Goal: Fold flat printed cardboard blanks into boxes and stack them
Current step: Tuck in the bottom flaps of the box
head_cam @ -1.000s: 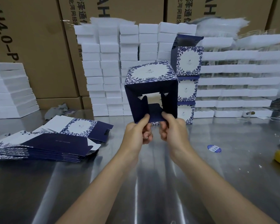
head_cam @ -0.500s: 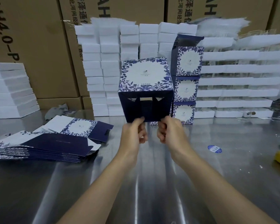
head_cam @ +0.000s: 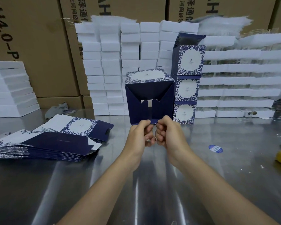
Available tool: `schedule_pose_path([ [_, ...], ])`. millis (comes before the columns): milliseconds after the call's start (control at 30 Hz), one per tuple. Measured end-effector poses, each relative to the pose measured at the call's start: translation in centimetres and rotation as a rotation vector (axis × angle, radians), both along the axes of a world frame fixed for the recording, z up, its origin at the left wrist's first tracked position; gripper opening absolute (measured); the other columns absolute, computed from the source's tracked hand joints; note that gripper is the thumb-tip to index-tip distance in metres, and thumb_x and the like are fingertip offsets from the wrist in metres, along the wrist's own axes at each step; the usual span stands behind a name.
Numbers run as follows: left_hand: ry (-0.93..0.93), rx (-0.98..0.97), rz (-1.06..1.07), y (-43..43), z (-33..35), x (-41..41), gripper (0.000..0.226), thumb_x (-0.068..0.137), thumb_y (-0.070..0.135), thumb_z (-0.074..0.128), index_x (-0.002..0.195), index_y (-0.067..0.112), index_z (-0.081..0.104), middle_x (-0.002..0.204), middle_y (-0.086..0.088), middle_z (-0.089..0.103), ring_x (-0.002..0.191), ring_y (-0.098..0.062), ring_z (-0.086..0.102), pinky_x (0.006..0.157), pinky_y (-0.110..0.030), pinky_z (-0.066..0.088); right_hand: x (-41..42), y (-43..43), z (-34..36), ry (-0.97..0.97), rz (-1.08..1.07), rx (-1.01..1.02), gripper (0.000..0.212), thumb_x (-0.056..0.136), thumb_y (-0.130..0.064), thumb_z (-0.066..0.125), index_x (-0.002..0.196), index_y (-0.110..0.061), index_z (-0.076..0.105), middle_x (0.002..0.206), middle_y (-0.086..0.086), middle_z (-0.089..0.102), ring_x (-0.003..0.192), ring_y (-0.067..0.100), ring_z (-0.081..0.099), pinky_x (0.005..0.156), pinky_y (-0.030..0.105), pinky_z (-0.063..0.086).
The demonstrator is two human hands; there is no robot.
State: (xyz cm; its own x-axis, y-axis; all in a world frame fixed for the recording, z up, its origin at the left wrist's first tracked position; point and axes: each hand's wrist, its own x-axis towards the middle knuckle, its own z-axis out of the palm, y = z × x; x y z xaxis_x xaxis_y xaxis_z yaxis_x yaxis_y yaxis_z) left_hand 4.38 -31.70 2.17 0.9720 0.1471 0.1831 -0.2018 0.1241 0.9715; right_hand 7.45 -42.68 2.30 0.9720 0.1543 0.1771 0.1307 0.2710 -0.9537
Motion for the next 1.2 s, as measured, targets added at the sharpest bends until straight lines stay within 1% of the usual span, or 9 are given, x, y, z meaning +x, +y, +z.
schedule_pose_path([
  [300,0.049,0.028,-0.008,0.8,-0.1,0.2,0.043,0.099,0.027,0.051,0.057,0.021,0.048,0.052,0.001,0.037,0.050,-0.015,0.046,0.064,-0.031,0.043,0.5,-0.4,0.0,0.087,0.150,-0.084,0.029,0.074,-0.037,0.064,0.050,-0.025,0.052,0.057,-0.005,0.039,0.047,0.012,0.039,0.045,0.022,0.033],
  [400,0.033,0.017,0.086,1.1,-0.3,0.4,0.016,0.096,0.031,0.066,0.094,0.016,0.061,0.066,0.001,0.055,0.057,-0.014,0.058,0.064,-0.032,0.045,0.9,-0.9,-0.2,0.095,0.128,-0.083,0.028,0.075,-0.036,0.064,0.051,-0.025,0.053,0.058,-0.005,0.039,0.047,0.012,0.040,0.043,0.021,0.033],
  [500,-0.007,-0.064,0.161,2.0,-0.3,0.9,0.050,0.094,0.027,0.075,0.130,0.042,0.045,0.095,0.003,0.077,0.070,-0.015,0.072,0.067,-0.032,0.052,1.3,-1.5,-0.2,0.083,0.111,-0.142,0.025,0.075,-0.035,0.065,0.054,-0.025,0.053,0.058,-0.003,0.040,0.048,0.013,0.042,0.045,0.024,0.032],
  [567,-0.054,-0.018,0.150,2.5,-0.1,1.0,0.059,0.095,0.026,0.075,0.133,0.055,0.040,0.103,0.005,0.080,0.078,-0.016,0.076,0.073,-0.035,0.055,1.4,-1.8,-0.2,0.050,0.091,-0.225,0.020,0.077,-0.035,0.066,0.063,-0.022,0.059,0.061,-0.001,0.050,0.050,0.014,0.049,0.051,0.026,0.035],
  [667,-0.102,0.062,0.191,3.0,-0.1,1.0,0.045,0.097,0.034,0.075,0.135,0.045,0.055,0.103,0.007,0.080,0.079,-0.013,0.077,0.075,-0.035,0.053,1.4,-1.7,-0.4,0.024,0.015,-0.294,0.028,0.080,-0.041,0.069,0.097,-0.019,0.067,0.081,-0.002,0.071,0.058,0.013,0.066,0.054,0.027,0.044],
  [767,-0.130,0.083,0.232,3.1,-0.5,1.2,0.040,0.099,0.036,0.073,0.135,0.042,0.059,0.104,0.005,0.080,0.079,-0.014,0.078,0.065,-0.026,0.054,1.8,-1.6,-0.9,-0.056,-0.111,-0.256,0.055,0.089,-0.031,0.074,0.136,-0.035,0.046,0.100,-0.008,0.076,0.071,0.012,0.076,0.056,0.027,0.055],
  [833,-0.152,0.118,0.253,3.0,-0.6,1.2,0.037,0.100,0.038,0.072,0.134,0.044,0.059,0.105,0.005,0.079,0.079,-0.014,0.079,0.059,-0.020,0.054,2.0,-1.6,-1.1,-0.167,-0.194,-0.292,0.066,0.094,-0.026,0.072,0.148,-0.043,0.039,0.103,-0.014,0.076,0.081,0.011,0.077,0.066,0.028,0.059],
  [967,-0.160,0.141,0.296,3.0,-0.8,1.4,0.029,0.104,0.043,0.065,0.132,0.041,0.059,0.106,0.005,0.078,0.079,-0.015,0.079,0.061,-0.026,0.049,2.2,-1.5,-1.2,-0.212,-0.215,-0.240,0.040,0.104,-0.026,0.061,0.142,-0.037,0.057,0.105,-0.015,0.076,0.076,0.013,0.078,0.055,0.012,0.049],
  [1200,-0.164,0.123,0.314,2.4,-0.8,1.7,0.011,0.109,0.037,0.056,0.119,0.039,0.058,0.105,0.006,0.077,0.076,-0.021,0.079,0.051,-0.023,0.047,2.2,-1.4,-1.0,-0.222,-0.275,-0.200,0.031,0.108,-0.023,0.052,0.135,-0.037,0.061,0.090,-0.027,0.074,0.066,0.010,0.076,0.054,0.017,0.049],
])
